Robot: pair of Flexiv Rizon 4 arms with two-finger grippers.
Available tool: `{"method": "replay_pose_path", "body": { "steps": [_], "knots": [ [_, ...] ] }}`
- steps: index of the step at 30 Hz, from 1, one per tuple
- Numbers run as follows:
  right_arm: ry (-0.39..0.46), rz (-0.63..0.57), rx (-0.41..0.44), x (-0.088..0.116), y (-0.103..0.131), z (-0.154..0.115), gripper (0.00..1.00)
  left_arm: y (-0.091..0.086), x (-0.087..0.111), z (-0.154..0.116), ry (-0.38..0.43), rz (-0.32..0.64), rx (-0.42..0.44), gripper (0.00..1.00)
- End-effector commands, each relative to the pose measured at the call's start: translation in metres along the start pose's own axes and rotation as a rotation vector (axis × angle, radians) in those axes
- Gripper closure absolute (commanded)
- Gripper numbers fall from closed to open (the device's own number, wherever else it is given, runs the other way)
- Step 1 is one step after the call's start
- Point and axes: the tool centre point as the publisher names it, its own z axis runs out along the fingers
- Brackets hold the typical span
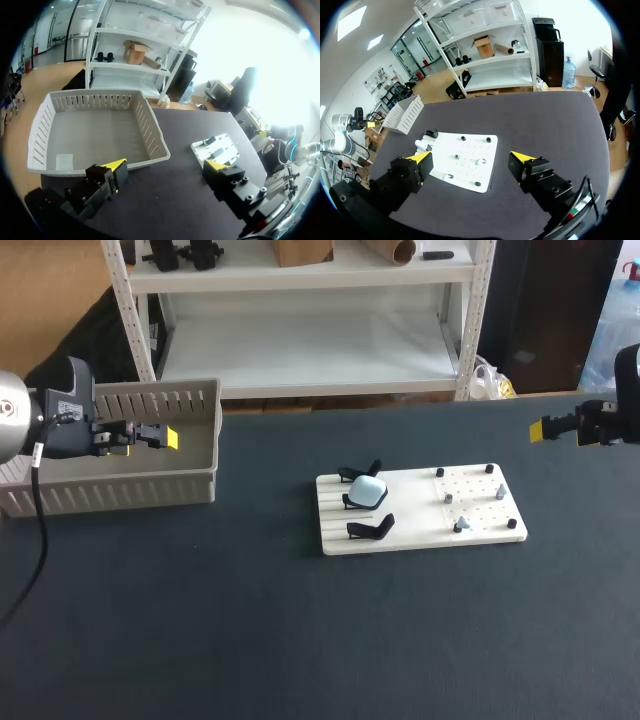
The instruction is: Pick up each earbud case from the left stands, insert the matching earbuds, close the lid, and place the case in the box.
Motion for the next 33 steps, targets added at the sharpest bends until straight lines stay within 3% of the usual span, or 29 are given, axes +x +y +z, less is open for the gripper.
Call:
{"method": "replay_pose_path", "body": {
  "steps": [1,17,26,33],
  "knots": [
    [0.000,-0.001,-0.001,0.000,0.000,0.000,0.00,0.000,-0.001,0.000,0.004,0.000,-0.001,0.00],
    [0.000,-0.001,-0.001,0.000,0.000,0.000,0.00,0.000,-0.001,0.000,0.004,0.000,-0.001,0.00],
    [0.000,-0.001,-0.001,0.000,0.000,0.000,0.00,-0.042,-0.021,0.016,0.002,0.197,0.164,0.00],
    [0.000,-0.001,-0.001,0.000,0.000,0.000,0.00,-0.084,-0.034,0.032,0.015,0.457,0.330,0.00]
  ]
}}
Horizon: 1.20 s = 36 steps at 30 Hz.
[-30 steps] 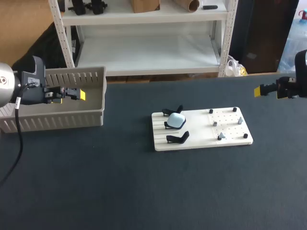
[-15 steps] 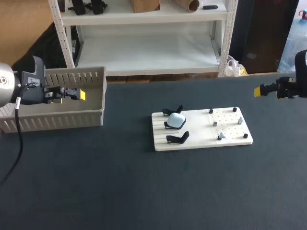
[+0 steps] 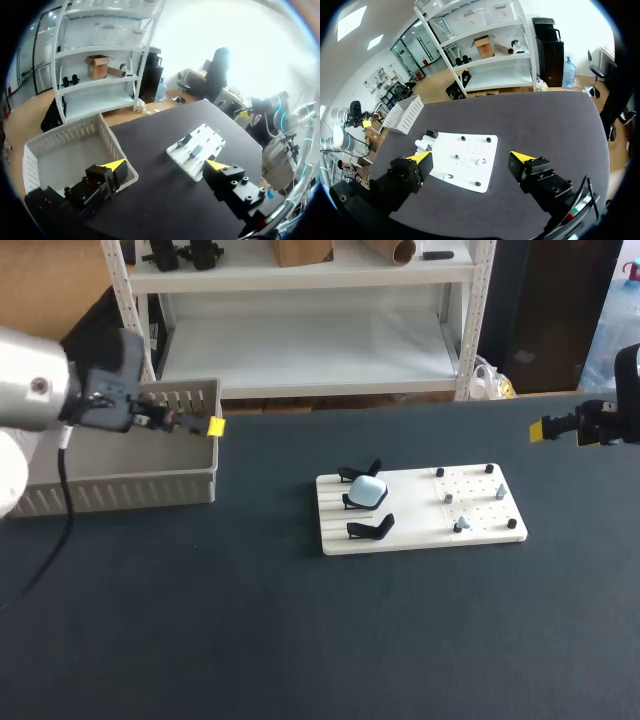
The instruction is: Pick up each earbud case from the left stands, insert the matching earbuds, close the lid, and place the case in the box.
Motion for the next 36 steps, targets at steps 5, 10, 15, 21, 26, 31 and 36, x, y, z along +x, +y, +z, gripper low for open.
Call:
{"method": "replay_pose_path", "body": {
  "steps": [5,10,15,21,26,31,36],
  "knots": [
    [0.000,-0.001,-0.001,0.000,0.000,0.000,0.00,-0.023,-0.021,0.033,-0.007,0.267,0.280,0.00],
    [0.000,-0.001,-0.001,0.000,0.000,0.000,0.00,-0.029,-0.022,0.054,0.010,0.388,0.312,0.00],
    [0.000,-0.001,-0.001,0.000,0.000,0.000,0.00,-0.039,-0.015,0.071,0.011,0.490,0.348,0.00],
    [0.000,-0.001,-0.001,0.000,0.000,0.000,0.00,-0.052,-0.002,0.089,0.018,0.575,0.388,0.00],
    [0.000,-0.001,-0.001,0.000,0.000,0.000,0.00,-0.059,0.005,0.102,0.013,0.609,0.424,0.00],
    [0.000,-0.001,-0.001,0.000,0.000,0.000,0.00,-0.070,0.013,0.119,0.000,0.658,0.432,0.00],
    [0.000,-0.001,-0.001,0.000,0.000,0.000,0.00,-0.076,0.019,0.132,-0.004,0.683,0.464,0.00]
  ]
}}
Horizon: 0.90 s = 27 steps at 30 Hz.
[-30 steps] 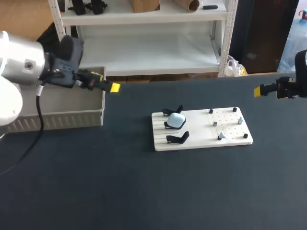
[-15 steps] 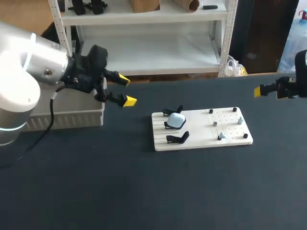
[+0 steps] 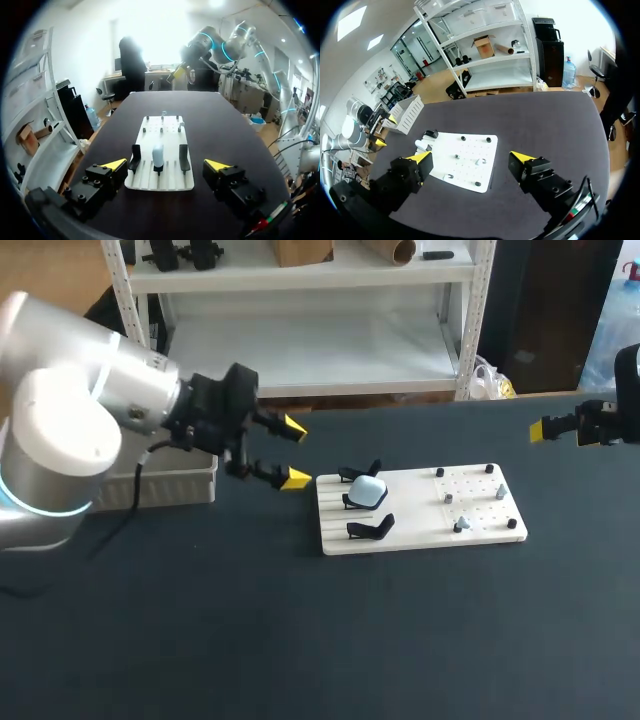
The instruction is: Pick up each earbud case from the left stands, insert the matching earbuds, close the lid, and place the case in the box.
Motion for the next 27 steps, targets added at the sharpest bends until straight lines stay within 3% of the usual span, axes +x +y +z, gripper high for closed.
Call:
{"method": "replay_pose_path", "body": {
  "steps": [1,16,18,27],
  "knots": [
    [0.000,-0.001,-0.001,0.000,0.000,0.000,0.00,0.006,0.006,0.017,-0.013,0.000,0.017,0.00],
    [0.000,-0.001,-0.001,0.000,0.000,0.000,0.00,0.016,0.029,0.049,-0.031,0.008,0.032,0.00],
    [0.000,-0.001,-0.001,0.000,0.000,0.000,0.00,0.016,0.031,0.054,-0.038,-0.001,0.039,0.07],
    [0.000,-0.001,-0.001,0.000,0.000,0.000,0.00,0.018,0.041,0.072,-0.045,-0.030,0.057,0.03]
  ]
}}
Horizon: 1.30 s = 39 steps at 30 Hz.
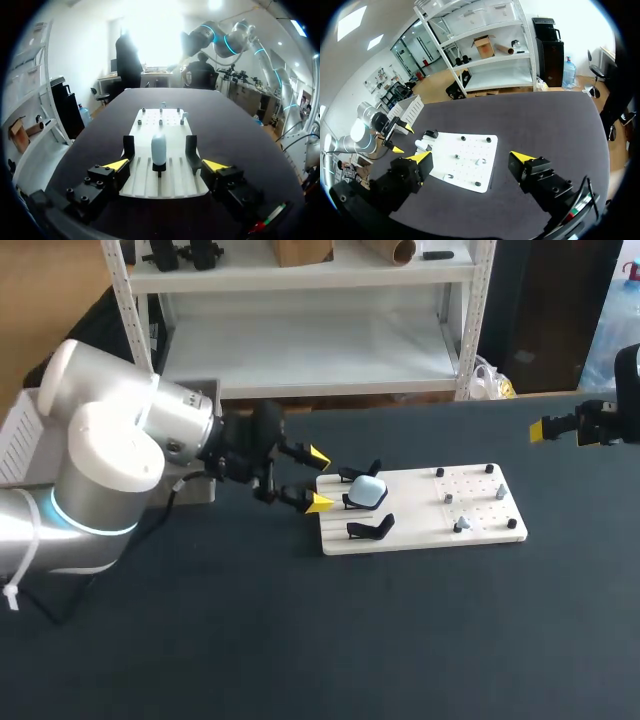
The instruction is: Pick up each earbud case from the left stands, insert the matching earbuds, close the lid, and place the case in the box.
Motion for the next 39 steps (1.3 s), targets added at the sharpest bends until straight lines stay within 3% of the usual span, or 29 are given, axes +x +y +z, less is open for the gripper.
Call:
{"method": "replay_pose_path", "body": {
  "steps": [1,5,7,11,15,22,35,39],
  "knots": [
    [0.000,-0.001,-0.001,0.000,0.000,0.000,0.00,0.009,0.006,0.011,-0.004,-0.011,0.011,0.04],
    [0.000,-0.001,-0.001,0.000,0.000,0.000,0.00,0.011,0.006,0.017,-0.017,-0.009,0.016,0.13],
    [0.000,-0.001,-0.001,0.000,0.000,0.000,0.00,0.011,0.004,0.019,-0.026,-0.009,0.021,0.26],
    [0.000,-0.001,-0.001,0.000,0.000,0.000,0.00,0.009,0.002,0.024,-0.042,-0.001,0.040,0.40],
    [0.000,-0.001,-0.001,0.000,0.000,0.000,0.00,0.006,0.000,0.029,-0.042,0.011,0.052,0.33],
    [0.000,-0.001,-0.001,0.000,0.000,0.000,0.00,0.007,0.002,0.039,-0.047,0.007,0.057,0.45],
    [0.000,-0.001,-0.001,0.000,0.000,0.000,0.00,0.011,-0.001,0.047,-0.055,0.013,0.062,0.41],
    [0.000,-0.001,-0.001,0.000,0.000,0.000,0.00,0.011,-0.002,0.049,-0.058,0.015,0.063,0.44]
  ]
}}
